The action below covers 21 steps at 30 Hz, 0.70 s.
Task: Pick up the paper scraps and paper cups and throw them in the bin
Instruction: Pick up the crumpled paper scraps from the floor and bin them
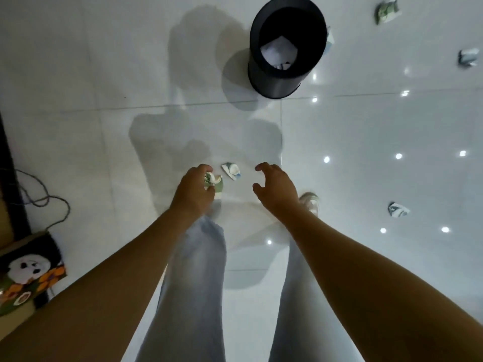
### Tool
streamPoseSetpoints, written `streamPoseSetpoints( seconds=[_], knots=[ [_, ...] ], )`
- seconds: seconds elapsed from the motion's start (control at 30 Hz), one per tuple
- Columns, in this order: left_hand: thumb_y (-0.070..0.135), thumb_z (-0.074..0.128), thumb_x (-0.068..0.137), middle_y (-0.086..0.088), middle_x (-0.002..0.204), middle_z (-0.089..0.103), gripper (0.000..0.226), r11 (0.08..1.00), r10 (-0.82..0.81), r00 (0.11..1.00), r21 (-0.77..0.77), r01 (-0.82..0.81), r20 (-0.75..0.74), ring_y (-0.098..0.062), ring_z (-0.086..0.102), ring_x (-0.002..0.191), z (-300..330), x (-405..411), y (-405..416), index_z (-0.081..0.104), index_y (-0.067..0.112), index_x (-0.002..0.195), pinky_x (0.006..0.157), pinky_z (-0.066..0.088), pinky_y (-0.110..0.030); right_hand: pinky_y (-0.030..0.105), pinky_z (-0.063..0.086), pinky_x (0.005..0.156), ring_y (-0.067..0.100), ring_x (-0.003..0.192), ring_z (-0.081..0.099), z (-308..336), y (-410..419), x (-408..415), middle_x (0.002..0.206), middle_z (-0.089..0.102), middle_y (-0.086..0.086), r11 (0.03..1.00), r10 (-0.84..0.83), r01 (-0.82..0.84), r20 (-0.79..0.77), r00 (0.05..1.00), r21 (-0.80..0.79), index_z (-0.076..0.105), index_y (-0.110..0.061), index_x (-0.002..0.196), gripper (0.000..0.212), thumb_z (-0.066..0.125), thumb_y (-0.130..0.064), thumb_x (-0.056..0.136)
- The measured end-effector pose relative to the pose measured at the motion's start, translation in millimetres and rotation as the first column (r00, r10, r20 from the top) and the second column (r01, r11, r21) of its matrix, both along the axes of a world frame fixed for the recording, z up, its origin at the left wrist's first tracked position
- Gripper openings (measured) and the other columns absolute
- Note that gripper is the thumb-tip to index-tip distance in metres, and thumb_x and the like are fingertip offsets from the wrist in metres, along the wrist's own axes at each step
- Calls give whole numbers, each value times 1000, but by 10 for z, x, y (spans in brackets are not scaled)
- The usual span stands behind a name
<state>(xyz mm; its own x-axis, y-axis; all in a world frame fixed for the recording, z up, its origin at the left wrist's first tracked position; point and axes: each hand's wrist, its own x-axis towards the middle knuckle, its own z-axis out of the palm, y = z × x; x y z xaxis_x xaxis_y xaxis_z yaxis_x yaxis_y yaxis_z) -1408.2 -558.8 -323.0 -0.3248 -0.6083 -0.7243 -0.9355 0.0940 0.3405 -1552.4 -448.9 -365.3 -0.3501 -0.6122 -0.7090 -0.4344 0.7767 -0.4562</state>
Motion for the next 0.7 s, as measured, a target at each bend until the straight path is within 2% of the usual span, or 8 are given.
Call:
streamPoseSetpoints(
  seconds=[0.17,0.37,0.53,0.7],
  knots=[
    [6,59,89,-12,125,53,38,989,-146,989,2,146,-15,-28,53,112,-120,368,-632,51,12,126,94,43,-32,33,46,83,27,112,53,-202,-364,470,128,53,7,993,-101,102,-10,995,65,49,-18,132,42,58,-18,90],
    [7,61,88,-12,123,54,39,974,-224,974,-24,224,-16,-28,54,110,-612,563,-1079,51,12,125,90,42,-30,34,47,84,27,115,51,-768,-562,789,131,52,7,980,-171,176,-50,984,96,47,-20,135,47,59,-18,89],
    [6,61,86,-11,120,56,38,962,-273,960,-29,272,-64,-28,55,107,-1442,640,-1165,54,12,123,86,41,-29,38,50,85,28,114,51,-1696,-586,961,131,51,7,972,-200,206,-69,977,112,46,-20,136,50,61,-21,88],
    [10,62,86,-7,119,55,38,958,-287,956,-10,287,-61,-24,54,106,-2582,680,-1086,53,17,123,84,38,-24,37,45,92,29,123,44,-2943,-551,1155,143,43,5,979,-162,175,-124,979,106,41,-22,139,55,62,-24,88]
  ],
)
